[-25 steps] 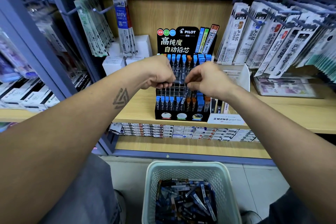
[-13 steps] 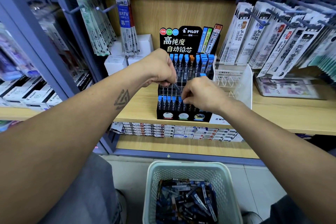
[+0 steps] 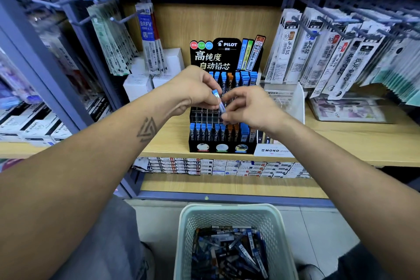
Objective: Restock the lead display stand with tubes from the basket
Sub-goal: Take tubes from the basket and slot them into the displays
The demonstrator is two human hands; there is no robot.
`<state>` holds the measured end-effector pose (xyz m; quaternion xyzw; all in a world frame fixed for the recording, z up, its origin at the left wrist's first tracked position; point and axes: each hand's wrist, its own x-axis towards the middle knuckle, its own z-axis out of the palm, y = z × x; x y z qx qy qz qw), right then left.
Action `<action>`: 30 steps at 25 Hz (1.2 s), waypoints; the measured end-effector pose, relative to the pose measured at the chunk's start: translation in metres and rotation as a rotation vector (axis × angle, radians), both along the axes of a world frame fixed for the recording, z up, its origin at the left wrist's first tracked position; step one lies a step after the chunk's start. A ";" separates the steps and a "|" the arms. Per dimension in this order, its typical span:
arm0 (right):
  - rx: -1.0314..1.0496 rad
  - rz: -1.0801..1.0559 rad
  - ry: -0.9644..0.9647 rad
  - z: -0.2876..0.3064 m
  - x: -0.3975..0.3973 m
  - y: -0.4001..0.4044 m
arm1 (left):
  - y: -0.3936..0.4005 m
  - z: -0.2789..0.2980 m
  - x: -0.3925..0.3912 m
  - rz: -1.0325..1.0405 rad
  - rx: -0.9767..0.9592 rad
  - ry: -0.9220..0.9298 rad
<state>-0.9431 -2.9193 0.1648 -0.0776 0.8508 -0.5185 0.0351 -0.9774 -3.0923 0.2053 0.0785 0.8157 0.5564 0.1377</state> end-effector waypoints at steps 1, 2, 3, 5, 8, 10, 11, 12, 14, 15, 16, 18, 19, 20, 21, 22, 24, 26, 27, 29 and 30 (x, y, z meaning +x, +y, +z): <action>-0.079 -0.003 -0.021 0.002 0.001 0.002 | 0.000 0.000 -0.001 0.026 0.071 -0.039; -0.147 0.005 -0.039 0.004 0.003 0.003 | 0.000 -0.001 -0.003 0.043 0.114 -0.065; -0.195 0.024 -0.041 0.006 0.004 0.004 | 0.000 -0.001 -0.005 0.044 0.122 -0.074; -0.198 0.045 -0.001 0.010 0.003 0.006 | 0.001 -0.003 -0.008 0.008 0.070 -0.060; -0.088 0.079 0.084 0.014 -0.003 0.013 | 0.003 -0.005 -0.008 -0.100 0.039 -0.066; -0.037 0.125 0.104 0.014 -0.005 0.015 | 0.004 -0.006 -0.006 -0.160 0.048 -0.085; -0.037 0.138 0.103 0.014 -0.006 0.015 | 0.003 -0.005 -0.006 -0.182 0.066 -0.095; -0.056 0.145 0.098 0.014 -0.007 0.014 | 0.001 -0.005 -0.006 -0.201 0.090 -0.105; -0.094 0.155 0.096 0.017 -0.010 0.014 | -0.004 -0.005 -0.007 -0.252 0.125 -0.131; -0.097 0.157 0.104 0.018 -0.012 0.015 | -0.006 -0.005 -0.007 -0.283 0.131 -0.148; -0.097 0.157 0.111 0.018 -0.013 0.015 | -0.008 -0.005 -0.007 -0.311 0.135 -0.167; -0.112 0.154 0.113 0.017 -0.015 0.016 | -0.009 -0.007 -0.008 -0.337 0.145 -0.194; -0.125 0.149 0.114 0.016 -0.016 0.016 | -0.009 -0.007 -0.008 -0.333 0.143 -0.197; -0.134 0.145 0.122 0.015 -0.017 0.015 | -0.009 -0.008 -0.008 -0.319 0.132 -0.191; -0.144 0.140 0.134 0.014 -0.017 0.013 | -0.010 -0.008 -0.008 -0.294 0.109 -0.179; -0.163 0.126 0.141 0.014 -0.017 0.011 | -0.011 -0.007 -0.008 -0.261 0.058 -0.155; -0.192 0.038 0.154 0.013 -0.021 0.003 | -0.016 -0.007 -0.010 -0.183 -0.218 0.011; -0.064 -0.107 0.231 0.014 -0.028 -0.007 | -0.025 -0.009 -0.014 -0.175 -0.622 0.275; 0.038 -0.171 0.281 0.015 -0.032 -0.013 | -0.031 -0.010 -0.015 -0.189 -0.767 0.365; 0.198 -0.222 0.369 0.015 -0.038 -0.028 | -0.042 -0.012 -0.013 -0.236 -0.923 0.420; 0.244 -0.219 0.407 0.014 -0.040 -0.036 | -0.046 -0.014 -0.012 -0.270 -0.965 0.416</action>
